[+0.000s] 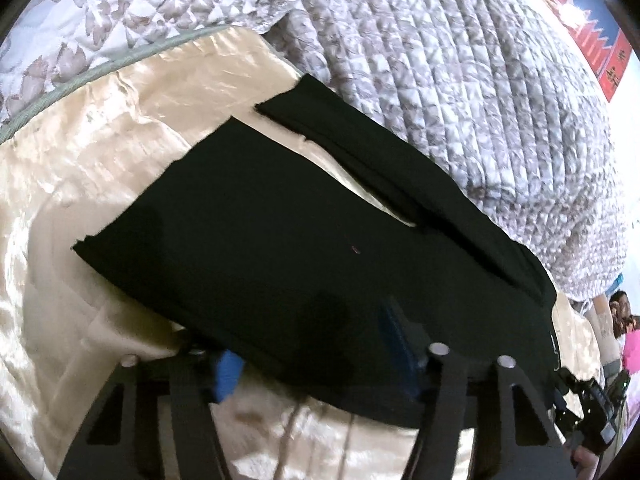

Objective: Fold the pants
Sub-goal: 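Grasp the pants edge with the right gripper while the left gripper grasps the leg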

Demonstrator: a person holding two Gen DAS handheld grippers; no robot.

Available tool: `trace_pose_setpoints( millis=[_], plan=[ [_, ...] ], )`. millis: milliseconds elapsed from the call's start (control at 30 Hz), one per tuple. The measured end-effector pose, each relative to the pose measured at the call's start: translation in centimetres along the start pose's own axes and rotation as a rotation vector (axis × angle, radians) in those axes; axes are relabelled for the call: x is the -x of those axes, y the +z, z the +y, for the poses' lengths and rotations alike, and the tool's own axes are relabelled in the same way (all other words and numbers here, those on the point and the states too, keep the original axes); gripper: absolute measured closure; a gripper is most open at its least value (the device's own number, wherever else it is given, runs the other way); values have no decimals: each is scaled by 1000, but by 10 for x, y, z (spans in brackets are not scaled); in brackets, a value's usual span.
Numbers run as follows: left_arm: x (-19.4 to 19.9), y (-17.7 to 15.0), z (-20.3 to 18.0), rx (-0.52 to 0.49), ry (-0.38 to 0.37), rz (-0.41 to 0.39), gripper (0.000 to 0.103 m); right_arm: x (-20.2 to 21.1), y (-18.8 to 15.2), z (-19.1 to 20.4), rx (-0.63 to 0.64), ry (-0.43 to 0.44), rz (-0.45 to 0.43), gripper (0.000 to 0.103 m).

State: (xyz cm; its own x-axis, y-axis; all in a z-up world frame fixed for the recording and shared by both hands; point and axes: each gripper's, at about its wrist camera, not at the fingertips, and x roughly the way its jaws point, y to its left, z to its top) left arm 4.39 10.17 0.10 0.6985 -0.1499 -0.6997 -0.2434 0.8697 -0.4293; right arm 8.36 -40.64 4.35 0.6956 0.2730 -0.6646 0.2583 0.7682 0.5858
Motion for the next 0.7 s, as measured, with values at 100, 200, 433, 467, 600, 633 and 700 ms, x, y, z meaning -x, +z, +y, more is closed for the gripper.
trace_pose_setpoints(
  millis=[100, 200, 433, 467, 600, 633, 700],
  plan=[
    [-2, 4, 5, 20, 27, -5, 65, -1, 3, -6, -21, -1, -6, 65],
    [-4, 7, 12, 46, 58, -5, 86, -3, 8, -15, -63, 4, -11, 86],
    [3, 8, 13, 69, 70, -8, 98, 2, 9, -16, -90, 34, -22, 95],
    [5, 9, 12, 70, 64, -9, 99, 4, 10, -16, -92, 39, -23, 96],
    [22, 14, 4, 45, 47, -29, 99, 19, 12, -10, -85, 64, -37, 97],
    [26, 15, 3, 37, 43, -33, 99, 23, 12, -8, -79, 72, -40, 97],
    [34, 15, 1, 26, 35, -35, 99, 30, 14, -4, -70, 78, -44, 99]
  ],
)
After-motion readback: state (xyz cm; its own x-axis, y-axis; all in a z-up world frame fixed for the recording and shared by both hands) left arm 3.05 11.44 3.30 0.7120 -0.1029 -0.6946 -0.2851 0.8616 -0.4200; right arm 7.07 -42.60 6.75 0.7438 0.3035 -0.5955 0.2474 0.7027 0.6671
